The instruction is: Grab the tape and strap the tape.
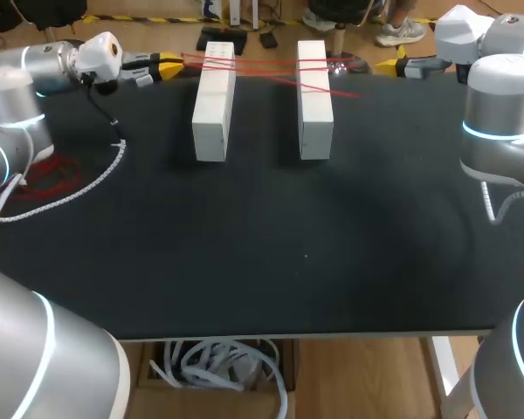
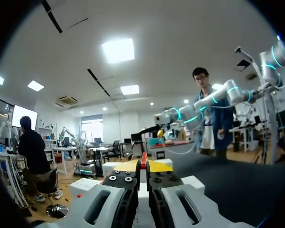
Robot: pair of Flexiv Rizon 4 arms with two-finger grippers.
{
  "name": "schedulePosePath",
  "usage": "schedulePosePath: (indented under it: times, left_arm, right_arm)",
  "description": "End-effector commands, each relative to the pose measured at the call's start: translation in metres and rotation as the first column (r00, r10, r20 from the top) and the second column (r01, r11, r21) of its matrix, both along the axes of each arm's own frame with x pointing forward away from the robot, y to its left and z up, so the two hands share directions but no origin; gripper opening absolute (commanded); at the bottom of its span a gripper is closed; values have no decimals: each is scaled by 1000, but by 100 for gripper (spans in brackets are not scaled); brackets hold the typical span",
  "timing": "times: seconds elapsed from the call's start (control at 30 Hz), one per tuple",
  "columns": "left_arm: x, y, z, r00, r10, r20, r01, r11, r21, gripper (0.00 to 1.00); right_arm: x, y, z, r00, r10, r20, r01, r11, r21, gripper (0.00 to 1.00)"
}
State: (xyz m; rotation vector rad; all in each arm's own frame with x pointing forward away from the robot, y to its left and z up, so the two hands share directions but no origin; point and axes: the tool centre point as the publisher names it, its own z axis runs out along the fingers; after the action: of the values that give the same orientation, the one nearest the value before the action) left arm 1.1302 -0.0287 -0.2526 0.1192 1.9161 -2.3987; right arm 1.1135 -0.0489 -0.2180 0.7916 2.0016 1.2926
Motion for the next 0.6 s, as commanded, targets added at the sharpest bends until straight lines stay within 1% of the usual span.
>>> schedulePosePath:
  times: [0.03, 0.17, 0.3, 0.37, 0.5, 0.6]
  left_arm:
    - [-5, 1, 10, 1000, 4, 10, -3, 1000, -22, 0]
    - [-11, 2, 23, 1000, 11, 17, -10, 1000, -20, 0]
    - [-16, 4, 32, 1000, 14, 19, -14, 1000, -18, 0]
    - [-20, 4, 39, 1000, 17, 26, -17, 1000, -22, 0]
    - [-25, 3, 53, 999, 10, 47, -10, 1000, 7, 0]
    - [-25, 3, 53, 999, 10, 47, -10, 1000, 7, 0]
  right_arm:
    - [0, 0, 0, 1000, 0, 0, 0, 1000, 0, 100]
    - [0, 0, 0, 1000, 0, 0, 0, 1000, 0, 100]
    - [0, 0, 0, 1000, 0, 0, 0, 1000, 0, 100]
    - [0, 0, 0, 1000, 0, 0, 0, 1000, 0, 100]
    - [0, 0, 0, 1000, 0, 0, 0, 1000, 0, 100]
    - [0, 0, 0, 1000, 0, 0, 0, 1000, 0, 100]
